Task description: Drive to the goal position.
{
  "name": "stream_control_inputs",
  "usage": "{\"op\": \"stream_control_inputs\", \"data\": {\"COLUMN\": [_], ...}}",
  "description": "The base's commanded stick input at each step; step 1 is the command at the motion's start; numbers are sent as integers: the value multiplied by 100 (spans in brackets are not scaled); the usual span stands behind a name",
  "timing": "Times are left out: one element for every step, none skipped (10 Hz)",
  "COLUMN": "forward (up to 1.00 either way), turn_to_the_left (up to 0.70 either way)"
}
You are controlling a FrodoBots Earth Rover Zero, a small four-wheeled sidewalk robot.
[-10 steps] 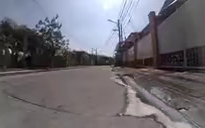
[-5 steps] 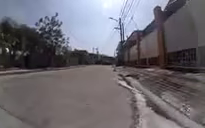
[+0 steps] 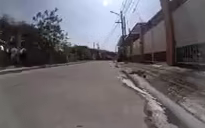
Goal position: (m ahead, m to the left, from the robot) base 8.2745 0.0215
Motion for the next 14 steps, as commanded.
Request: {"op": "stream_control_inputs", "data": {"forward": [100, 100, 100, 100, 100, 100, 100, 100, 100, 100, 100, 100, 100, 100], "turn_to_the_left": [0, 0, 0, 0, 0, 0, -4, -40, -40, -40, -24, -8, 0, 0]}}
